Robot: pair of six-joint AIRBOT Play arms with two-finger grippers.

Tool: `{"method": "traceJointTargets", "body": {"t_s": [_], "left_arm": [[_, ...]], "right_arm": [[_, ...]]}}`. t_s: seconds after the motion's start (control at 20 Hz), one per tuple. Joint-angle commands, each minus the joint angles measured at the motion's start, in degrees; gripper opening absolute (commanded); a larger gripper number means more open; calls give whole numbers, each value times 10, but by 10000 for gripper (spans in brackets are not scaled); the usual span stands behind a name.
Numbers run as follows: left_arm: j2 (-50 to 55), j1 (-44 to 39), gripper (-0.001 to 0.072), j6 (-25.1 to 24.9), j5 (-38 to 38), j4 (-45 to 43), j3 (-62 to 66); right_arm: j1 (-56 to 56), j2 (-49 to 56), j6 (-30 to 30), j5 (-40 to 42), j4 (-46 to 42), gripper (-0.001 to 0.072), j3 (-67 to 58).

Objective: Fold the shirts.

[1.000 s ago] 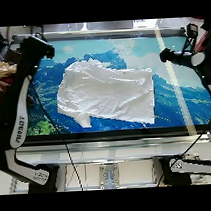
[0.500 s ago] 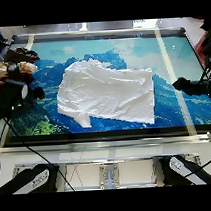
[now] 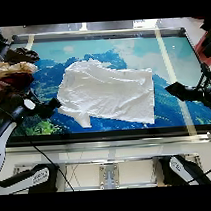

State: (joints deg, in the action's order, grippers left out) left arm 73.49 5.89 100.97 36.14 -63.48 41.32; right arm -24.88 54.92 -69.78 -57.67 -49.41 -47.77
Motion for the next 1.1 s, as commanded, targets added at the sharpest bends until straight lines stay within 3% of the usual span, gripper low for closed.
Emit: {"method": "traceJointTargets", "body": {"t_s": [0.0,0.05,0.15,0.2,0.25,0.3,0.45,0.55,0.85,1.05], "left_arm": [[19,6,557,-94,-47,130,-4],[21,6,505,-96,-59,127,-4],[35,5,312,-96,-62,129,-4],[41,5,265,-96,-54,133,-4],[47,5,166,-97,-43,141,-4],[53,5,22,-101,-33,148,-4],[54,5,13,-126,-16,176,-3],[54,6,13,-134,-15,191,-3],[54,5,13,-169,15,205,-3],[54,5,14,-169,15,205,-3]], "right_arm": [[0,-32,6,-6,12,491,2],[0,-39,6,-6,12,491,2],[0,-52,6,-21,11,491,2],[0,-58,4,-33,7,491,2],[0,-63,-5,-47,-3,490,2],[-1,-66,-21,-63,-26,491,2],[-1,-67,-109,-117,-125,491,37],[-1,-67,-147,-117,-144,491,105],[-1,-67,-164,-2,-2,491,298],[-1,-67,-164,99,85,490,353]]}}
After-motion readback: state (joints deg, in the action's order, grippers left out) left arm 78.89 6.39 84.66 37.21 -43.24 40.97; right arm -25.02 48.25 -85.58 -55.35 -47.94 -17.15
